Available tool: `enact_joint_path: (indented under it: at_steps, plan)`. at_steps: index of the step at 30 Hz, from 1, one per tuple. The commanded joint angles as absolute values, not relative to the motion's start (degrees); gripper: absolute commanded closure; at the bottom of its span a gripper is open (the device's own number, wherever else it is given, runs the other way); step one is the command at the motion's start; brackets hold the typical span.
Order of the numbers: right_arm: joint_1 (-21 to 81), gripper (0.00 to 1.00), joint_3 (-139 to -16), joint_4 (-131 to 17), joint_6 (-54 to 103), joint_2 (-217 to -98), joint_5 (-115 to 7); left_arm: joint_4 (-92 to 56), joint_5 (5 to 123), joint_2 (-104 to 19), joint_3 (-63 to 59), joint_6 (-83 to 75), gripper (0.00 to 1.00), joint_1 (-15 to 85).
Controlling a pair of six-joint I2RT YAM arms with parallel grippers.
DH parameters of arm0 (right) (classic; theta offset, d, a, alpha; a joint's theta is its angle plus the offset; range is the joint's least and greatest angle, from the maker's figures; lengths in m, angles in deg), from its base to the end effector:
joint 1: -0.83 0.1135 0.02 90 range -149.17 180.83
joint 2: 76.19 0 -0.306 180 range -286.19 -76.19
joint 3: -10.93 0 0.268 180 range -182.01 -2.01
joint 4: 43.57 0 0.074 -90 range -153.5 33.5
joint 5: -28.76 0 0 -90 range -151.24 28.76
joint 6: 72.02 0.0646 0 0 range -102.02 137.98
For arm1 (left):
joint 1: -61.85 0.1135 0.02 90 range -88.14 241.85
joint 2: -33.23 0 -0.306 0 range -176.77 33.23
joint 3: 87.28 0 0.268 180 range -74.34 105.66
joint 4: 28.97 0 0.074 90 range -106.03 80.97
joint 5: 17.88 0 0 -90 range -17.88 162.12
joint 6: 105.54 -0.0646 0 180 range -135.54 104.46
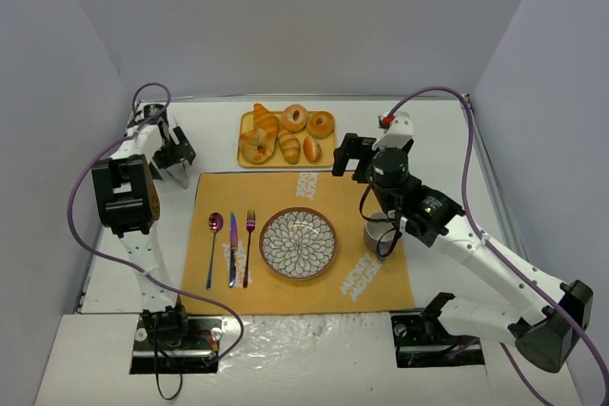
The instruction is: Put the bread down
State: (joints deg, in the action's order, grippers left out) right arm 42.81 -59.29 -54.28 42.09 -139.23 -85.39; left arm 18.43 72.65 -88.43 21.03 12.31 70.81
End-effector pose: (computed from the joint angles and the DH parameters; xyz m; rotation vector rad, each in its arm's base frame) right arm 0.2257 0.1675 0.4116 0.0704 1.6530 0.5407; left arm 0.5028 0.0799 0.1912 -0.8349 2.4989 -0.1008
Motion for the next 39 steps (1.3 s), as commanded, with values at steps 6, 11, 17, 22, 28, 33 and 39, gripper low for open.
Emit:
enact_joint_path:
  at_steps: [6, 11, 17, 22, 28, 33, 39]
  plan:
    - [42.32, 0.00, -59.08, -50.18, 42.59, -139.33, -85.85, 18.78, 72.12, -89.06, 27.53, 12.32, 0.03, 72.54]
    - [42.09, 0.00, -58.96, -50.09, 42.67, -139.17, -85.62, 20.14, 72.12, -90.49, 29.33, 12.23, 0.06, 72.67]
    - [41.89, 0.00, -58.96, -50.09, 42.77, -139.48, -85.48, 20.98, 72.12, -91.60, 30.02, 12.20, 0.11, 72.66]
    - [41.97, 0.00, -58.86, -50.13, 42.90, -139.51, -85.19, 21.46, 71.35, -92.56, 31.16, 11.57, 0.15, 72.53]
    - [41.88, 0.00, -58.62, -50.10, 43.03, -139.47, -85.32, 22.26, 70.61, -93.73, 32.50, 11.01, 0.21, 72.15]
    - [41.79, 0.00, -58.50, -50.09, 43.11, -139.34, -85.41, 23.14, 70.92, -94.68, 33.24, 10.76, 0.21, 71.86]
    - [41.79, 0.00, -58.25, -50.09, 43.12, -138.94, -85.42, 23.72, 71.15, -95.20, 33.45, 10.65, 0.28, 71.51]
